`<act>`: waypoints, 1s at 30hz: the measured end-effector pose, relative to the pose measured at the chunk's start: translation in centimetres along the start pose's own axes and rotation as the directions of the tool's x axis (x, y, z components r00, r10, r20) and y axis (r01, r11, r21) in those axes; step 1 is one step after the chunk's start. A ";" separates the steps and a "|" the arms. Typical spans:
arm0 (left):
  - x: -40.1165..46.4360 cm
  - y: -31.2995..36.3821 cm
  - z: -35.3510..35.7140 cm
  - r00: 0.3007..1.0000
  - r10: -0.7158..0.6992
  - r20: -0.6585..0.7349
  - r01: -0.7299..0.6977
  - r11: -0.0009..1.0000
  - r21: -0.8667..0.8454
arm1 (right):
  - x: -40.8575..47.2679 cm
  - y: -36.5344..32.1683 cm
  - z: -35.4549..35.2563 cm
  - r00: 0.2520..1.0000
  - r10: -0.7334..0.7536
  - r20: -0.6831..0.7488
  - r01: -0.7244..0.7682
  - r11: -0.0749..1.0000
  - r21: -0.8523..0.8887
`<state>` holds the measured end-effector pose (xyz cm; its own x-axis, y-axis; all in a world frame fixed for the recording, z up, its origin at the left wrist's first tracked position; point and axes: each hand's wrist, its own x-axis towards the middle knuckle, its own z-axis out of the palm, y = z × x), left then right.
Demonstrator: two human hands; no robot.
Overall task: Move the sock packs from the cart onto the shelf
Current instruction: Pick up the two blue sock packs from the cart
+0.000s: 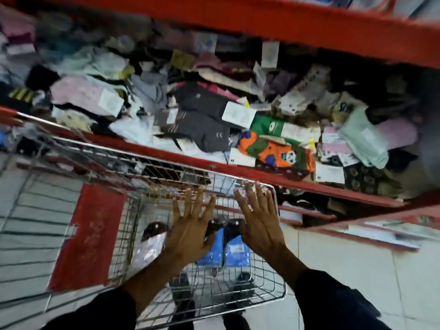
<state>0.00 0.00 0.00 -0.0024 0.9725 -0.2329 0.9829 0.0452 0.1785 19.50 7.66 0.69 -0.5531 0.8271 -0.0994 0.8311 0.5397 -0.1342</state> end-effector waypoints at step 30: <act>7.2 -0.5 13.9 0.797 0.181 0.577 -0.219 0.976 -0.002 | 4.7 4.0 16.4 0.663 -0.160 0.732 0.041 0.983 0.178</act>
<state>2.08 3.76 -15.04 0.2817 0.6514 -0.7045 0.9591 -0.1687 0.2274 19.27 11.13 -16.46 -0.5414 0.3473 -0.7657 0.7843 0.5368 -0.3111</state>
